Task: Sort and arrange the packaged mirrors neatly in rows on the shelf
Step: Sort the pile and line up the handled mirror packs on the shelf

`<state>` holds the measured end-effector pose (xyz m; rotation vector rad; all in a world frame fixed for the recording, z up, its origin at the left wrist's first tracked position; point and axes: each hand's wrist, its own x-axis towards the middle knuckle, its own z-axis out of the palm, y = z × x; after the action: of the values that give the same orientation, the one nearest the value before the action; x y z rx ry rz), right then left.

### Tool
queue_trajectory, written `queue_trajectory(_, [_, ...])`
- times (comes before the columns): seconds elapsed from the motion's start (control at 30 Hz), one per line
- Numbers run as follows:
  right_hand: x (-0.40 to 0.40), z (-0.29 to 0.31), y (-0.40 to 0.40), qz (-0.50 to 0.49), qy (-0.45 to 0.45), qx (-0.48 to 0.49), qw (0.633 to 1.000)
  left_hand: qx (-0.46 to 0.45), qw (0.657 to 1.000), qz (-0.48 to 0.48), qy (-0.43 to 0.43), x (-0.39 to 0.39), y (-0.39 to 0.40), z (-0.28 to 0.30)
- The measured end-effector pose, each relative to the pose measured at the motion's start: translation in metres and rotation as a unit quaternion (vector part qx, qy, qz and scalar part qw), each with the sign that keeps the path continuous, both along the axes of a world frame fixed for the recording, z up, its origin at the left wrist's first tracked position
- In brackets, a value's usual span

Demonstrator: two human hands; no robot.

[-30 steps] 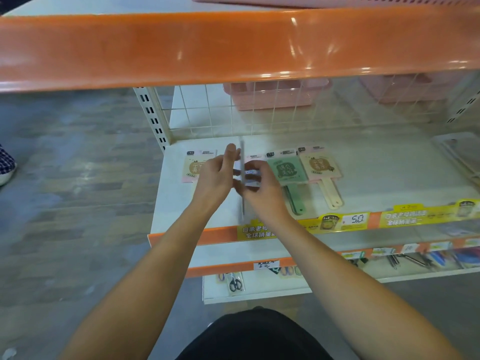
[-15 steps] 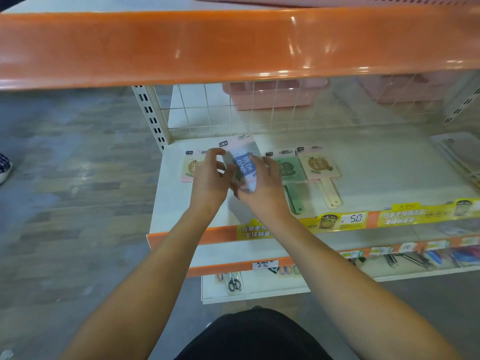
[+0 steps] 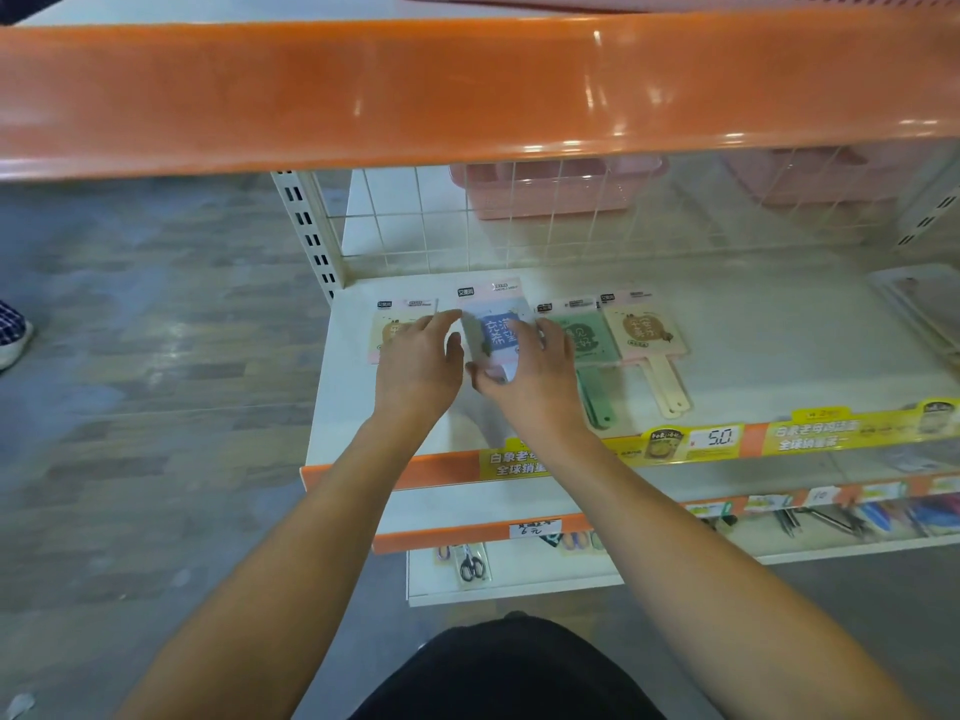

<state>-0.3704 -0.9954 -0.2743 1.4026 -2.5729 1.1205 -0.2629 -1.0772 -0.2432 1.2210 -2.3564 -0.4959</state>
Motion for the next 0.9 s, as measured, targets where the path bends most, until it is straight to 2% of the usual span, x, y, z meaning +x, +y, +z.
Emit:
queue_trajectory(0.07, [0.001, -0.003, -0.002, -0.01, 0.008, -0.002, 1.0, -0.034, 0.996, 0.02, -0.074, 0.003, -0.004, -0.006])
queue_trajectory(0.17, [0.002, -0.005, -0.006, -0.023, 0.009, 0.024, 0.999, -0.048, 0.991, 0.031, -0.119, 0.006, -0.006, -0.012])
queue_trajectory(0.4, [0.001, -0.009, -0.012, -0.033, 0.008, 0.115, 0.993, -0.039, 0.991, 0.045, -0.119, 0.012, -0.006, -0.013])
queue_trajectory(0.8, [0.003, -0.013, -0.014, -0.056, 0.085, 0.169, 0.98, -0.033, 0.991, 0.053, -0.119, 0.016, -0.012, -0.015])
queue_trajectory(0.9, [0.001, -0.01, -0.015, -0.052, 0.076, 0.198, 0.976, -0.029, 0.991, 0.057, -0.118, 0.018, -0.012, -0.015])
